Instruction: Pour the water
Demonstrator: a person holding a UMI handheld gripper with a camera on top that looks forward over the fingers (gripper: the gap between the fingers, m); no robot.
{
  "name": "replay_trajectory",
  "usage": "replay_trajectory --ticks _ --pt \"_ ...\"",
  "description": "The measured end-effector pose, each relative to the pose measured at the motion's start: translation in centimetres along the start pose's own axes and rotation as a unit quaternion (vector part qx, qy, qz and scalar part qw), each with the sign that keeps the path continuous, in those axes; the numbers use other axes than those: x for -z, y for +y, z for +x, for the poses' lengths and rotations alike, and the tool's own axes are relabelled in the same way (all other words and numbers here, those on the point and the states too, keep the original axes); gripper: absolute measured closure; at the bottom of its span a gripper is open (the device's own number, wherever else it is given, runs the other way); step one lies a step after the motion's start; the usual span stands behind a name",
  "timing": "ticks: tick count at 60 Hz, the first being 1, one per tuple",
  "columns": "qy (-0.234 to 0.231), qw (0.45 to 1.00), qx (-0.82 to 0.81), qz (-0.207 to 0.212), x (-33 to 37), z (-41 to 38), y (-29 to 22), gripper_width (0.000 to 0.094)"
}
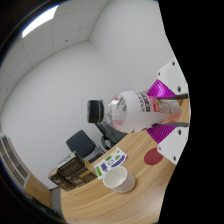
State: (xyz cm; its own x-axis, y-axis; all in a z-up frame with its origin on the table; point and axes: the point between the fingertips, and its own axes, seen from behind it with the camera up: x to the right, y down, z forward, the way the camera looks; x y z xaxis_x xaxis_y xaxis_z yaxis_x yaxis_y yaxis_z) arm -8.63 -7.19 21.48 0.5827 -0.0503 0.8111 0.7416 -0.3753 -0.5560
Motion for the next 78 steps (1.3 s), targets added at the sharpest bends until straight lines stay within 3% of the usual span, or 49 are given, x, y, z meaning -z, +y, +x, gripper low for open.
replay_trajectory --ticks 9,22,30,37,48,60,70,78 --pt "0.042 0.979 0.199 0.022 -4.9 -0.2 -3.2 0.0627" --pt "0.09 0.89 0.444 0.053 -8.8 -3.4 -6.7 0.0628" --pt "0.103 0.837 0.533 0.066 -9.5 -5.5 -7.2 0.0628" --pt "0.089 0.835 0.539 0.067 -9.9 -6.5 -6.7 0.0628" --pt "0.048 0.893 0.442 0.073 -9.7 -5.8 -6.5 0.0628" --pt "-0.061 0.988 0.111 0.09 -8.0 -2.7 -7.9 0.0626" --pt "-0.138 0.974 -0.145 0.104 -6.4 -1.5 -8.0 0.0626" --pt "-0.208 0.938 -0.261 0.089 -7.5 -3.5 -5.7 0.0626"
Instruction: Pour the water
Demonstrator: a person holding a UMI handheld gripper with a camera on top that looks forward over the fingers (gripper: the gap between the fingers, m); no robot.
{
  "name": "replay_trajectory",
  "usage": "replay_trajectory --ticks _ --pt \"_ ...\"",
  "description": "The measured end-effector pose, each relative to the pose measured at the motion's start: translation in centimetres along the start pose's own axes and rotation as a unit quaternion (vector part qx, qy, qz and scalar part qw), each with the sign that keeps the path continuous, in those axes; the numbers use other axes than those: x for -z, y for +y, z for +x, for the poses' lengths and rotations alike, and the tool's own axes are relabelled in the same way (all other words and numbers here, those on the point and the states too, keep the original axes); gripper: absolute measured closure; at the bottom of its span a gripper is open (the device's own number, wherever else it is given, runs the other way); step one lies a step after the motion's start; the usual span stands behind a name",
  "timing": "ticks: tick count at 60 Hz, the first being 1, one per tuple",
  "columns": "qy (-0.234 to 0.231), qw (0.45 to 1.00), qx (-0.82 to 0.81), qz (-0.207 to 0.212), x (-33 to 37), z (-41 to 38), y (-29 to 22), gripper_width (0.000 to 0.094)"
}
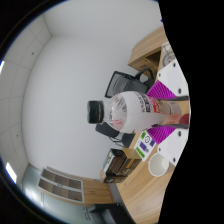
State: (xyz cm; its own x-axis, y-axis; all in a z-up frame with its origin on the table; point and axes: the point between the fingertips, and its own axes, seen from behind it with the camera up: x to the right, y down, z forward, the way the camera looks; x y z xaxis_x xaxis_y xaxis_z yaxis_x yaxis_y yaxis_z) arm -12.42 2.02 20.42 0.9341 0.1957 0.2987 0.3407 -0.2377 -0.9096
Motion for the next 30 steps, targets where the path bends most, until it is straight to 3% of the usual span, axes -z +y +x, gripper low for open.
replay_trajectory --ticks 9,25,30 --pt "-0.04 0.996 -0.076 -0.023 -1.9 -1.8 5.2 0.0626" --pt "-0.059 0.988 -0.129 -0.069 -4.3 -3.3 13.4 0.0613" --pt "-0.057 0.988 -0.137 -0.043 -4.3 -3.1 12.9 0.0618"
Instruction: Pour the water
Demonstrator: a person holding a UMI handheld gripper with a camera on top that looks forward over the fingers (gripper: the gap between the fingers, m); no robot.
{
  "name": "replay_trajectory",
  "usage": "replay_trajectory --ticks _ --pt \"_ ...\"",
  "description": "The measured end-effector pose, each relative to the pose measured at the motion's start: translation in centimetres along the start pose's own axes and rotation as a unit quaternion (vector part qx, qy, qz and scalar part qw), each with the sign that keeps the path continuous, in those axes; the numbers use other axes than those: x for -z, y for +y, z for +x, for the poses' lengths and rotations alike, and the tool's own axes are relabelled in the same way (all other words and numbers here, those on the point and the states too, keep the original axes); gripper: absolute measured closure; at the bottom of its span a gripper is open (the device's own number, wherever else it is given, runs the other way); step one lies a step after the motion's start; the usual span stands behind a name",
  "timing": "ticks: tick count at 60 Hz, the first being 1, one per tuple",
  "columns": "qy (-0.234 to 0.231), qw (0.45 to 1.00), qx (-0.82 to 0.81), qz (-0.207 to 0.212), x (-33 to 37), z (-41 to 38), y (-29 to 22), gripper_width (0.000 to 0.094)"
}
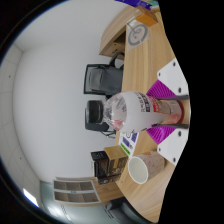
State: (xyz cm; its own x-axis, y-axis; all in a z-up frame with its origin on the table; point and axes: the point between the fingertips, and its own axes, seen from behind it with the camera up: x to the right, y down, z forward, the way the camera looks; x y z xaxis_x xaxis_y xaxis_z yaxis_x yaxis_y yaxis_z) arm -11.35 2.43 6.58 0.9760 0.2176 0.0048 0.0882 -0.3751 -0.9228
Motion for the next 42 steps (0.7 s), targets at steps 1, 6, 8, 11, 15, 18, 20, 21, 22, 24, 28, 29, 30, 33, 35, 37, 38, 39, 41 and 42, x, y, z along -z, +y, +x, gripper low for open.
replay_trajectory --ticks 1,6,8,11,15,18,20,21,22,24,28,29,30,33,35,37,38,39,41,42 --pt "0.0 1.0 -0.002 -0.002 0.0 0.0 0.2 0.0605" --pt "-0.002 1.0 -0.012 0.003 0.1 0.1 0.1 0.0528" --pt "-0.003 1.0 -0.012 0.001 0.1 0.2 0.2 0.0483" --pt "-0.004 1.0 -0.013 -0.01 0.2 0.1 0.4 0.0428" --pt "-0.004 0.999 -0.017 -0.033 0.6 0.1 1.1 0.0175" --pt "0.0 0.999 -0.02 -0.049 1.3 0.1 1.5 0.0091" --pt "0.006 0.998 -0.021 -0.056 1.9 0.2 1.5 0.011" --pt "0.009 0.998 -0.021 -0.057 2.3 0.3 1.4 0.01" --pt "0.013 0.998 -0.021 -0.058 2.8 0.3 1.3 0.0086" --pt "0.021 0.998 -0.019 -0.061 3.8 0.4 1.1 0.0071" --pt "0.031 0.997 -0.016 -0.066 6.2 0.1 0.6 0.008" --pt "0.033 0.997 -0.016 -0.068 6.9 0.0 0.5 0.008" --pt "0.035 0.997 -0.016 -0.068 7.6 -0.2 0.3 0.008" --pt "0.045 0.996 -0.017 -0.072 9.8 -0.6 -0.2 0.008" --pt "0.052 0.996 -0.019 -0.076 11.3 -1.0 -0.7 0.0078" --pt "0.061 0.995 -0.022 -0.081 13.0 -1.4 -0.8 0.0082" --pt "0.065 0.994 -0.023 -0.084 13.8 -1.6 -0.8 0.0083" --pt "0.069 0.994 -0.025 -0.087 14.7 -1.9 -0.8 0.0081" --pt "0.075 0.993 -0.028 -0.091 16.4 -2.4 -1.0 0.008" --pt "0.077 0.992 -0.03 -0.092 17.2 -2.8 -1.1 0.0082"
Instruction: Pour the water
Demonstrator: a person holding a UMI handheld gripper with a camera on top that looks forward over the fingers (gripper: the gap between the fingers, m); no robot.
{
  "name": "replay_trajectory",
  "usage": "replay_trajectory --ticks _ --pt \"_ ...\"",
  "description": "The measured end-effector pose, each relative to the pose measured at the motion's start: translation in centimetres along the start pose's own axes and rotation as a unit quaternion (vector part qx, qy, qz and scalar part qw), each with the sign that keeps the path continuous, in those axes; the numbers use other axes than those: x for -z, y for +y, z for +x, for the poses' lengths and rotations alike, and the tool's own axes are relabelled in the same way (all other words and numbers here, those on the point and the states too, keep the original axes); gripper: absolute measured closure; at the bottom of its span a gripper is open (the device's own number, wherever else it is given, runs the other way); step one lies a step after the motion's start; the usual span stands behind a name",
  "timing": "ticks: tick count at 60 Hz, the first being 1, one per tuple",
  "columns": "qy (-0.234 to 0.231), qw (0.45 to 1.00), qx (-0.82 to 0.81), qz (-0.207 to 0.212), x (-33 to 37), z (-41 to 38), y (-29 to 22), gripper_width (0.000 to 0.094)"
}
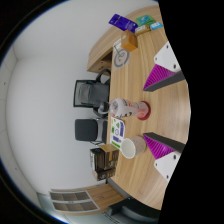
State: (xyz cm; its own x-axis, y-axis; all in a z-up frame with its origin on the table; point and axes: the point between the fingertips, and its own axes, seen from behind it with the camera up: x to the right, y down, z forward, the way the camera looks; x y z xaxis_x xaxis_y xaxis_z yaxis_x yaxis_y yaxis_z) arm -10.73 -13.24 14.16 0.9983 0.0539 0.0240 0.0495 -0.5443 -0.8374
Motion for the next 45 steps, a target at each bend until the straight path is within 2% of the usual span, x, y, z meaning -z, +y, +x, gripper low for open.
replay_trajectory --ticks 10,20,34,45 --pt "0.023 0.999 -0.02 -0.012 7.7 -1.9 1.5 0.0085" --pt "0.05 0.998 -0.018 -0.015 12.4 -3.4 3.5 0.008" --pt "0.068 0.997 -0.014 -0.017 15.4 -5.0 5.2 0.008" --pt "0.081 0.997 -0.001 -0.006 16.4 -5.1 4.5 0.0082"
